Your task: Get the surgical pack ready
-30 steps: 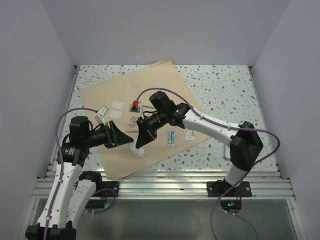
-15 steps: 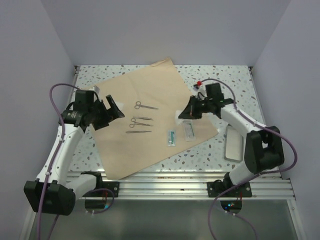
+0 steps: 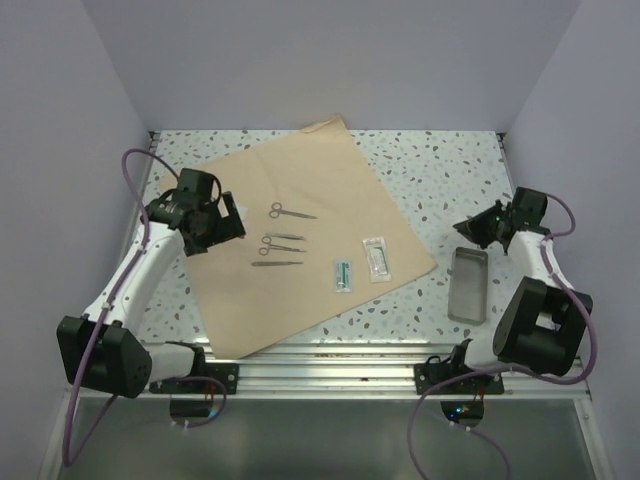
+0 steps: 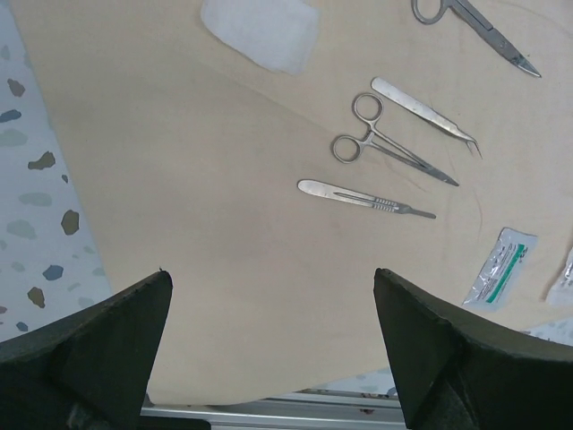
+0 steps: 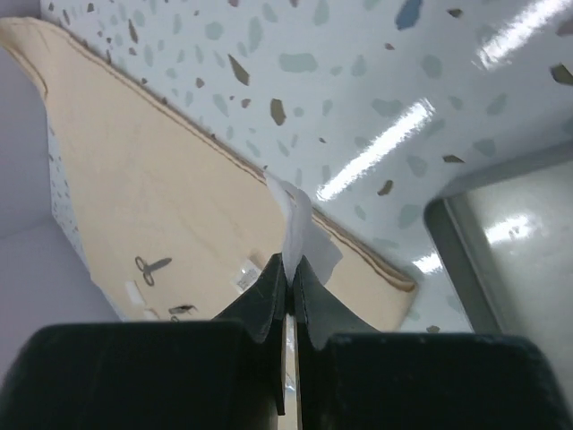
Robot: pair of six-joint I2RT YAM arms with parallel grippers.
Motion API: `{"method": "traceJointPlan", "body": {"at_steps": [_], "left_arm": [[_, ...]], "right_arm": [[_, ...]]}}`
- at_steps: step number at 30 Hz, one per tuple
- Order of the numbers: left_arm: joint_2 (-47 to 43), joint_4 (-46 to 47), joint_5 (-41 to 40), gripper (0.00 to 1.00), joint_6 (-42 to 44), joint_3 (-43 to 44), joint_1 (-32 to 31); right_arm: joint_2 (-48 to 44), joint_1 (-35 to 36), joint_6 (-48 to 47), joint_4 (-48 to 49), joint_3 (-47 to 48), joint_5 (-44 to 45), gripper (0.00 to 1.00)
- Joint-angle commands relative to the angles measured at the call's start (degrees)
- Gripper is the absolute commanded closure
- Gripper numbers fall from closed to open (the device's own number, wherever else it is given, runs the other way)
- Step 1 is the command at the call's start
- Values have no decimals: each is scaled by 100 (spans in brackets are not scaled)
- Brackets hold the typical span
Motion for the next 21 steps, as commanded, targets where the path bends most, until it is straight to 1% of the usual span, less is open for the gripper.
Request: {"method": "traceJointPlan", "body": {"at_steps": [1,2,5,8,10,14,15,18,21], "left_arm": [[175,-33,-694,1,233,524,-354],[254,-42,-843,1,285,569,-425],[342,-60,-1002,1,338,666,-628],[377,-7,-977,2,426,639,-733],[386,11,-959,2,479,630,-795],[395,63,-924,2,506,569,-830],[395,81,-898,2,514,560,-821],[386,81,-862,2,549,586,-830],[369,99,-845,2,550,499,-830]], "right_arm": [[-663,-169,725,566,-654,631,100],[-935,-196,849,681,-978,798,100],[-1305,-249,1157,813,-1366,1063,100],[-1675,-363,1342,753,-1595,1283,100],[-1860,-512,1377,718,-1666,1239,100],[-1738,-810,1421,963,-1947,967,100],[-1598,-837,1378,1042,-1965,827,100],[-1491,-908,1202,1113,-1965,808,100],[-1307,-943,1192,1446,-2062,721,100]]}}
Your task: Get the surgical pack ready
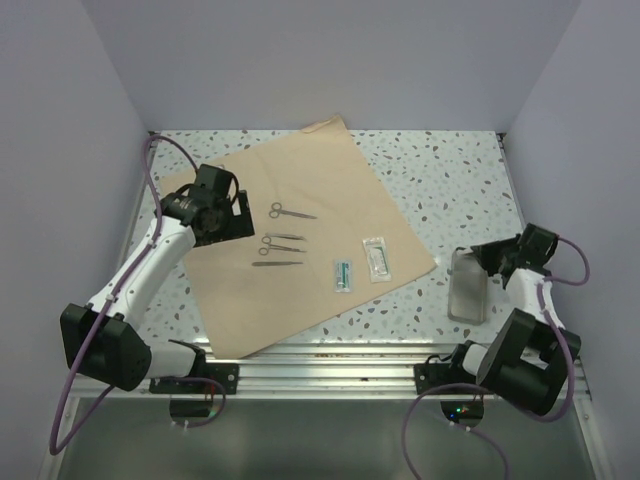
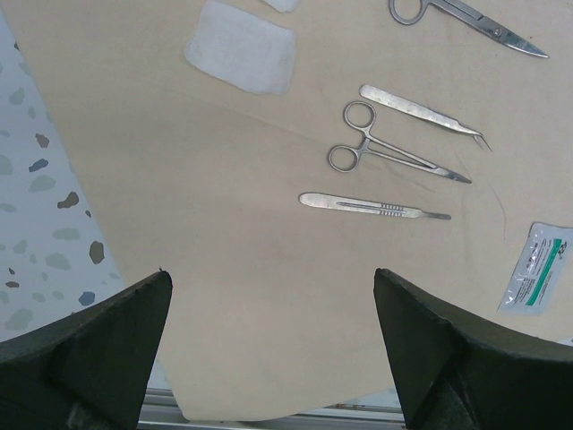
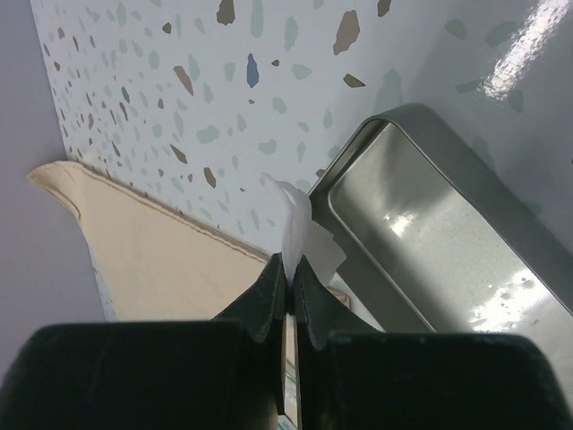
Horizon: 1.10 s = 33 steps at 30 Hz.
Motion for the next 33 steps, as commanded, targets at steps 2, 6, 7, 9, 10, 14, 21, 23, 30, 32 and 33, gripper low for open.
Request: {"method": "traceJointPlan", "body": {"at_steps": [2,6,7,9,10,14,21,23,30,32,33], "left_arm": [[-18,114,-31,2,121,42,-34],[-9,149,-5,2,156,51,-26],[-18,167,-5,2,174,51,-26],[-18,158,-5,2,200,42,-26],[-35,158,-5,2,218,51,-26],[-44,167,13,2,235,33,-26],[-44,193,39,1,279,-2,-26],[-44,211,74,1,279,-11,-26],[-80,237,118,1,306,-81,-26],[-88,246,118,1,314,-90,-26],[-106,246,118,1,315,-107,-26]], "right_arm": [[265,-58,64,776,-231,-321,100],[520,-49,188,1076,-293,-365,100],[555,-49,188,1102,-301,-356,100],[705,-49,162,1111,-310,-374,100],[749,-49,162,1085,-319,-374,100],[714,-58,-101,673,-258,-190,100],[741,-84,-365,76,-143,100,100],[714,-93,-488,-109,-117,259,100],[907,-102,-796,-435,128,435,94],[942,-102,-953,-523,217,470,91],[934,-102,-1006,-689,339,514,82]]}}
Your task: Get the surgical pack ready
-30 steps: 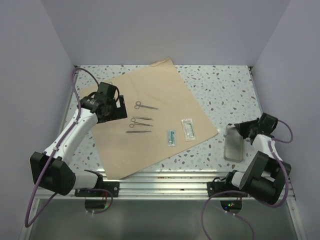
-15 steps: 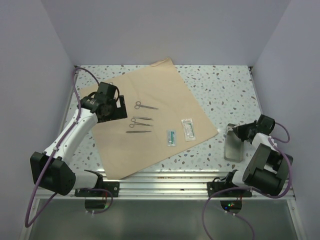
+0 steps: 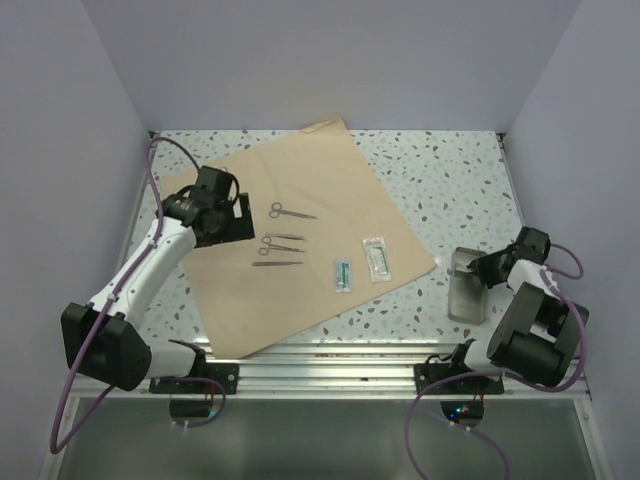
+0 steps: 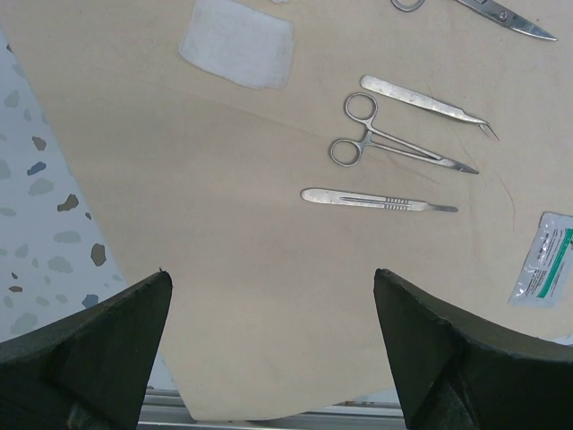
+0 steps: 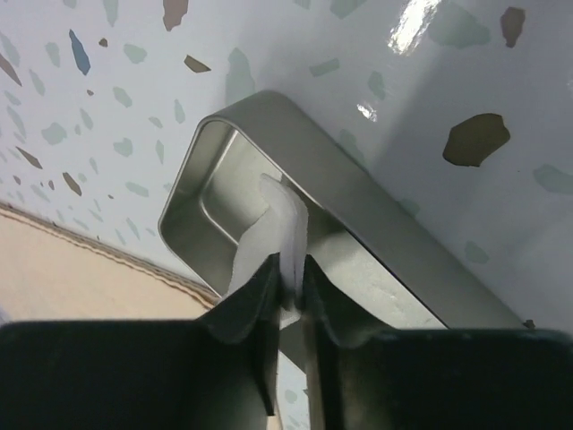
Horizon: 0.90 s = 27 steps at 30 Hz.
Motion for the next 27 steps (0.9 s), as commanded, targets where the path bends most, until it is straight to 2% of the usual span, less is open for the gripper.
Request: {"method": "traceJointPlan", "body": {"at_steps": [1,4,7,9,13,16,20,21,23,26,27], "left_arm": [[-106,196,29,1,146,-62,-26],[-141,204,55,1,155,-141,-17],[-194,231,90,1,181,-211,-17],[-229,240,81,1,216,-264,-17],[-308,266,99,2,252,-404,-17],[-378,248,81,2,261,-519,-17],[-396,231,11,2,243,-563,1],[-396,205,-85,2,234,-519,18],[-326,82,-182,3,138,-397,106],[-238,2,-244,5,41,-273,325],[-212,2,-244,6,15,-221,369]], "right_arm": [[22,-32,-405,-447,449,313,77],[-39,-32,-459,-764,581,366,61],[-118,-14,-459,-1150,713,313,55],[-232,-6,-555,-1598,844,383,55],[-426,126,-705,-2135,1030,516,59],[-453,135,-696,-2198,1004,489,66],[-119,170,-679,-1540,828,322,82],[-14,188,-679,-1504,828,313,92],[180,354,-687,-1521,915,313,98],[259,907,-863,-1914,1527,601,94],[312,1344,-985,-2064,1740,655,83]]}}
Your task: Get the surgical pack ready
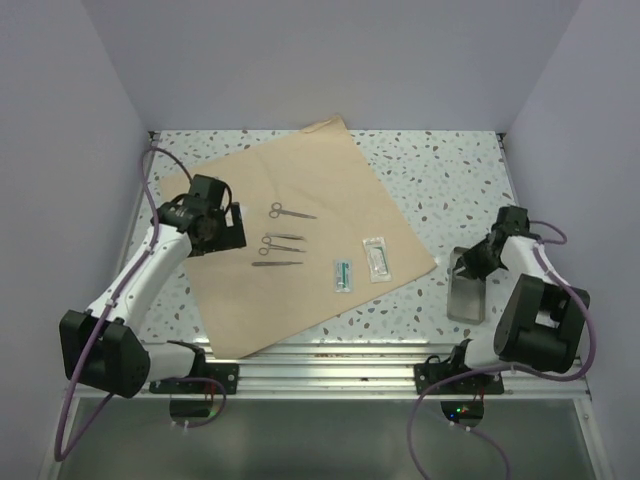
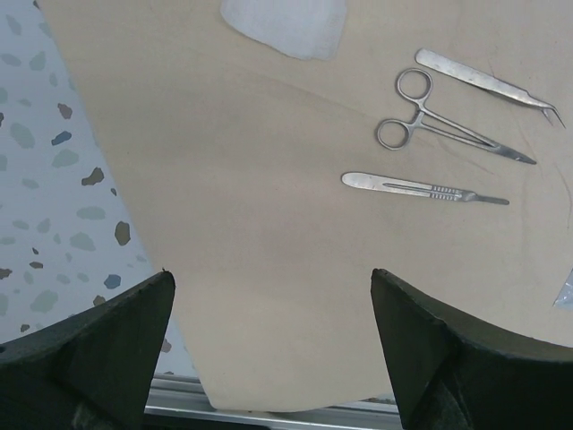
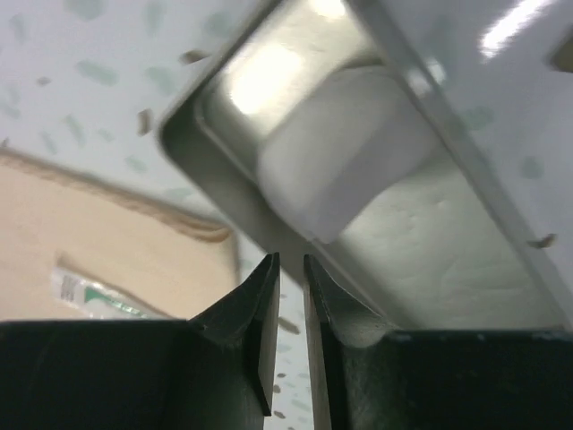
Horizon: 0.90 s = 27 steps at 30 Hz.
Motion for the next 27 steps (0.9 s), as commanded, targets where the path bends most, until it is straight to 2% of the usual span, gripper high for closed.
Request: {"method": "traceJointPlan", "body": {"at_steps": [1,2,3,4,6,10,14,17,21,27], "left_arm": [[103,2,-200,6,-138,320,267],[147,11,-191,8,-174,329,285],[182,46,-139,9,-191,320,320],[313,98,-78,9,-218,311,442],[463,134,385,15,-375,224,679],[630,984,976,23,-657,-190,935],[1008,1232,1180,26,-982,-85,935],[1386,1381,1241,29,-1026,21,953],[1755,1627,1294,32,-1088,127,1058],[2028,2084,1540,37,-1141,65,1322]], "right_arm": [[139,872,-337,-310,945,249,77],[227,1127,-363,-677,1435,363,73],[333,1617,-381,-802,1648,407,70],[482,1814,-442,-864,1842,382,65],[632,2279,-652,-1259,2378,478,63],[650,2650,-1145,-1680,2836,530,60],[274,3377,-1295,-1534,2741,716,58],[158,3643,-1427,-1252,2608,295,57],[289,3696,-1638,-1163,2573,-1012,54],[0,3951,-1928,-1612,2556,-1157,53]]}}
